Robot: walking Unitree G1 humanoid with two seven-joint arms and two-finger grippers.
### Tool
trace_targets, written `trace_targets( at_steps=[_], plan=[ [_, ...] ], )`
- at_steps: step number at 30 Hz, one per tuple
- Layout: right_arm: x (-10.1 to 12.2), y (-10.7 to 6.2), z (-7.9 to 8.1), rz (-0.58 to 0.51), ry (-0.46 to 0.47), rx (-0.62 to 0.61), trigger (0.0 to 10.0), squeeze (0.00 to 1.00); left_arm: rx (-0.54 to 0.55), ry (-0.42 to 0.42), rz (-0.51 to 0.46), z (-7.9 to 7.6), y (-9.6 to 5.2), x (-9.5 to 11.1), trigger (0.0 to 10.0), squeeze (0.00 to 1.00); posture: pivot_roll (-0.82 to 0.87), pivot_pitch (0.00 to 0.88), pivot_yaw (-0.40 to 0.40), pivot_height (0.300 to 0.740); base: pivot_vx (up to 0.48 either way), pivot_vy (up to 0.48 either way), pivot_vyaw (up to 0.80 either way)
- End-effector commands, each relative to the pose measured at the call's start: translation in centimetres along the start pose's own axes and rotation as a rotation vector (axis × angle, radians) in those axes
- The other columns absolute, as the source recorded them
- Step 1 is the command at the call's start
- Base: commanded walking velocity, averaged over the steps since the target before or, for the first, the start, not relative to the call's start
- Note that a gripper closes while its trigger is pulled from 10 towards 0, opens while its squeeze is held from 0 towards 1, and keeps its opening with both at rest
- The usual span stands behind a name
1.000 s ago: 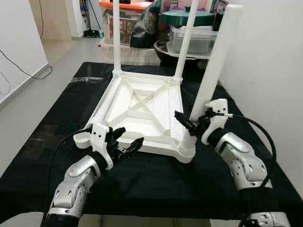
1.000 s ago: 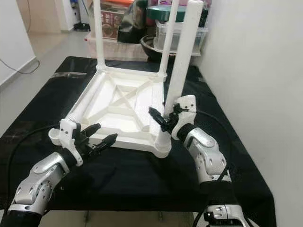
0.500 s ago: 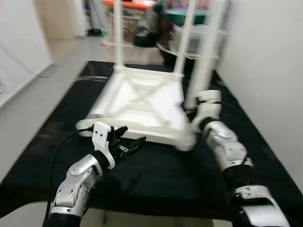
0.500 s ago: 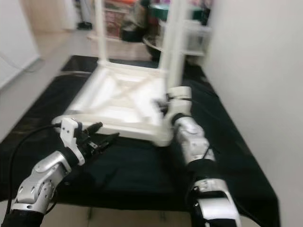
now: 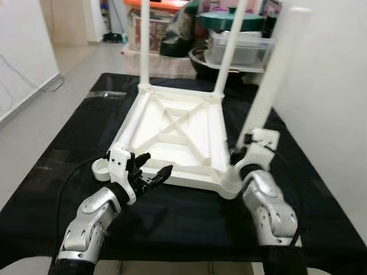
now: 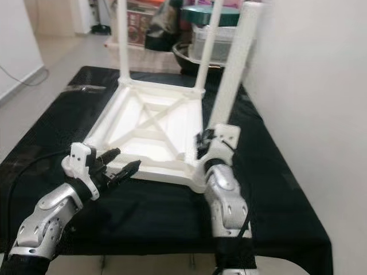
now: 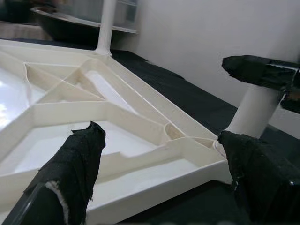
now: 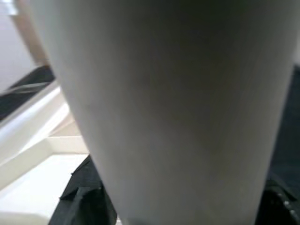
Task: Building children table
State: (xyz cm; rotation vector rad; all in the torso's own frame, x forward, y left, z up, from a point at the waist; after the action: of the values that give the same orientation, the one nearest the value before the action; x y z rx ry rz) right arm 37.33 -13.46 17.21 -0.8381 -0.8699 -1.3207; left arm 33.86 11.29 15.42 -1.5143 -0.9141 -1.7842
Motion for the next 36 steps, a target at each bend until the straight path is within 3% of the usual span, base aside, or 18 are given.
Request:
trace_targets(
  at_steps=[1,3,7,11,12,16,20,24,25,26,27,29,30,31,32,33,34,36],
  plan=[
    [1.7,0.2,1.4,-0.022,0.015,0.147,10.0,0.00,-0.006,-0.011,0.013,-0.1,0.0,-0.4,10.0,0.00,0.06,0.000,-0.122,0.740,0.000,0.000,0.00],
    [4.3,0.4,1.8,-0.074,-0.021,0.274,10.0,0.00,-0.003,-0.012,0.012,-0.1,0.1,-0.4,10.0,0.00,0.06,0.000,-0.127,0.740,0.000,0.000,0.00],
    [5.5,0.1,2.9,-0.079,-0.078,0.428,10.0,0.00,-0.003,-0.012,0.011,-0.1,0.1,-0.4,10.0,0.00,0.06,0.000,-0.128,0.740,0.000,0.000,0.00],
    [3.7,-1.9,5.0,0.047,-0.153,0.739,10.0,0.00,-0.003,-0.013,0.009,-0.2,0.1,-0.4,10.0,0.00,0.07,0.000,-0.136,0.740,0.000,0.000,0.00],
    [3.7,-1.9,5.0,0.047,-0.153,0.739,10.0,0.00,-0.003,-0.013,0.009,-0.2,0.1,-0.4,10.0,0.00,0.07,0.000,-0.136,0.740,0.000,0.000,0.00],
    [0.7,-3.9,6.7,0.174,-0.191,0.954,10.0,0.00,-0.002,-0.014,0.007,-0.2,0.1,-0.3,10.0,0.00,0.08,0.000,-0.144,0.740,0.000,0.000,0.00],
    [-1.7,-5.6,7.7,0.275,-0.228,1.086,10.0,0.00,-0.001,-0.015,0.008,-0.2,0.0,-0.4,10.0,0.00,0.09,0.000,-0.146,0.740,0.000,0.000,0.00],
    [-2.1,-4.9,7.6,0.267,-0.219,1.061,10.0,0.00,-0.002,-0.015,0.009,-0.3,0.0,-0.4,10.0,0.00,0.09,0.000,-0.145,0.740,0.000,0.000,0.00],
    [-2.1,-3.7,7.0,0.246,-0.241,0.972,0.7,0.00,-0.004,-0.016,0.009,-0.3,0.0,-0.4,10.0,0.00,0.09,0.000,-0.145,0.740,0.000,0.000,0.00],
    [-2.2,-2.4,6.1,0.224,-0.271,0.876,0.7,0.00,-0.005,-0.017,0.009,-0.3,0.0,-0.4,10.0,0.00,0.08,0.000,-0.142,0.740,0.000,0.000,0.00],
    [-2.2,-2.4,6.1,0.224,-0.271,0.876,0.7,0.00,-0.005,-0.017,0.009,-0.3,0.0,-0.4,10.0,0.00,0.08,0.000,-0.142,0.740,0.000,0.000,0.00],
    [-1.6,0.7,2.4,0.175,-0.251,0.521,0.0,0.00,-0.007,-0.018,0.008,-0.3,0.0,-0.4,10.0,0.00,0.08,0.000,-0.141,0.740,0.000,0.000,0.00],
    [-1.4,2.0,-1.1,0.159,-0.218,0.249,0.0,0.00,-0.008,-0.019,0.007,-0.3,-0.1,-0.4,10.0,0.00,0.08,0.000,-0.138,0.740,0.000,0.000,0.00],
    [-1.4,2.0,-1.1,0.159,-0.218,0.249,0.0,0.00,-0.008,-0.019,0.007,-0.3,-0.1,-0.4,10.0,0.00,0.08,0.000,-0.138,0.740,0.000,0.000,0.00],
    [-1.3,2.3,-3.6,0.155,-0.199,0.069,0.0,0.00,-0.008,-0.020,0.007,-0.4,-0.1,-0.4,10.0,0.00,0.07,0.000,-0.138,0.740,0.000,0.000,0.00],
    [-1.3,2.3,-3.6,0.155,-0.199,0.069,0.0,0.00,-0.008,-0.020,0.007,-0.4,-0.1,-0.4,10.0,0.00,0.07,0.000,-0.138,0.740,0.000,0.000,0.00],
    [-1.0,1.9,-6.3,0.125,-0.165,-0.120,0.0,0.00,-0.008,-0.020,0.006,-0.4,-0.1,-0.4,10.0,0.00,0.08,0.000,-0.138,0.740,0.000,0.000,0.00],
    [-0.3,-0.2,-9.9,0.043,-0.174,-0.374,0.0,0.00,-0.009,-0.021,0.006,-0.4,-0.1,-0.4,10.0,0.00,0.07,0.000,-0.135,0.740,0.000,0.000,0.00]
  ],
)
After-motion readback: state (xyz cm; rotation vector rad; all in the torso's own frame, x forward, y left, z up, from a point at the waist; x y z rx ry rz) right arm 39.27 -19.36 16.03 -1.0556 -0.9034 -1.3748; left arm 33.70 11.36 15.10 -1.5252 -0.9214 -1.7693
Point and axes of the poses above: a point about 5 cm out from each wrist's last joint towards the gripper, its own y axis pointing out of the wrist towards the gripper, its own x axis along the axis of the wrist's last joint, z = x × y, the point moved 5 cm from there along y, pointing out of the wrist towards the gripper, and after that the axes turned 14 degrees about y, right-handed, at the moved point
